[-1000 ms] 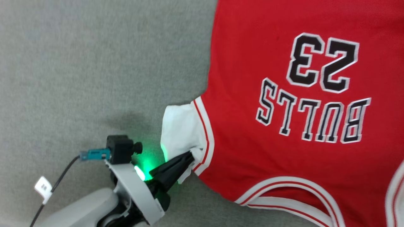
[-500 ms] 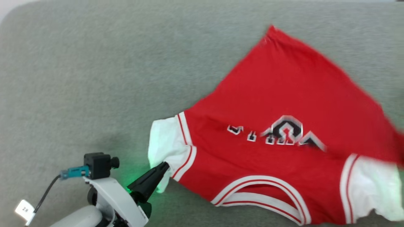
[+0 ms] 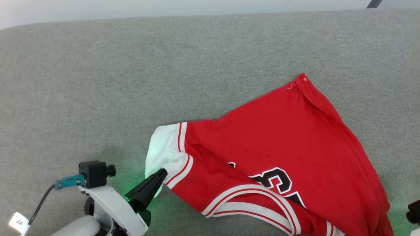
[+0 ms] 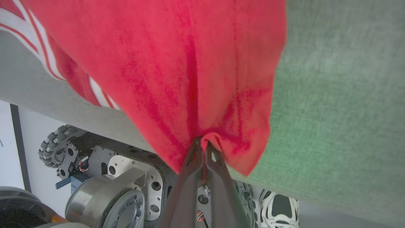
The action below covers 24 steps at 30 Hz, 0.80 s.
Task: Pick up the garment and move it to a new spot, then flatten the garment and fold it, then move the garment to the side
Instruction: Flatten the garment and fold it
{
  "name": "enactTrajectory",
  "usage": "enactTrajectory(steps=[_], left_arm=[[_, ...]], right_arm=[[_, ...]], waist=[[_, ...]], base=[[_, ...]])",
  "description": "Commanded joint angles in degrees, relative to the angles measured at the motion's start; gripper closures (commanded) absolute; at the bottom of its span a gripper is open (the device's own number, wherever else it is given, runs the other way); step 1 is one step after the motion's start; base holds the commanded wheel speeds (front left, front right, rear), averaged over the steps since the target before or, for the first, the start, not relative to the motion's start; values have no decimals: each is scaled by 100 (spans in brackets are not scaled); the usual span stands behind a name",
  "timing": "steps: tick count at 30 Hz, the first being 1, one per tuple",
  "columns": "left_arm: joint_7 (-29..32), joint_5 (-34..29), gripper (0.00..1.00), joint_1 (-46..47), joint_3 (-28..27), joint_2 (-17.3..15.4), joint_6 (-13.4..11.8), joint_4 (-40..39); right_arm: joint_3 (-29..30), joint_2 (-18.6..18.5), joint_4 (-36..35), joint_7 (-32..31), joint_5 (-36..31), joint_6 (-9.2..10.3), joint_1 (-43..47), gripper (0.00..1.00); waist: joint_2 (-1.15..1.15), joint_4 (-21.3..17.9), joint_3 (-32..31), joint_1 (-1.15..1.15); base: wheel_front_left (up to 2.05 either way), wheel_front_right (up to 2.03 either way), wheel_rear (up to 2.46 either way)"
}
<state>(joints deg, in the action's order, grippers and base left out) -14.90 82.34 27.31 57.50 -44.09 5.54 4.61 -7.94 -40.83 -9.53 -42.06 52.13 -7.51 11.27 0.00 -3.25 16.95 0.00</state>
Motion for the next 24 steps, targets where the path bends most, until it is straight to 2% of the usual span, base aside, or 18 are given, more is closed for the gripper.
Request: enactTrajectory(steps=[1,2,5,11,14,16,20,24], left_arm=[[-16,35,100,-59,-8,-16,25,23],[-15,29,100,-67,-9,-26,33,29],[-17,35,100,-117,-22,-45,51,33],[-18,-57,100,-136,-47,-5,61,-39],[-10,-124,100,-77,-29,54,71,-58],[24,-161,100,15,-5,123,83,-41],[112,-225,100,190,34,277,109,30],[178,-272,100,341,67,411,137,106]], right_arm=[[76,110,-82,89,-149,4,17,62],[174,168,-115,138,-270,4,-3,0],[343,69,-509,61,-375,4,124,0],[1709,-87,-1703,-123,180,4,431,0],[2275,-88,-1994,-45,409,4,-73,0],[2398,-51,-1844,228,175,4,-731,0],[1566,-21,-1165,851,-487,4,-2228,0],[545,165,-22,1145,-834,4,-3624,0]], waist=[[0,-25,-6,0],[0,-42,-13,0],[0,-75,-35,0],[0,17,53,0],[0,120,128,0],[0,211,178,0],[0,392,319,0],[0,564,472,0]], base=[[0,0,0],[0,0,0],[0,0,0],[0,0,0],[0,0,0],[0,0,0],[0,0,0],[0,0,0]])
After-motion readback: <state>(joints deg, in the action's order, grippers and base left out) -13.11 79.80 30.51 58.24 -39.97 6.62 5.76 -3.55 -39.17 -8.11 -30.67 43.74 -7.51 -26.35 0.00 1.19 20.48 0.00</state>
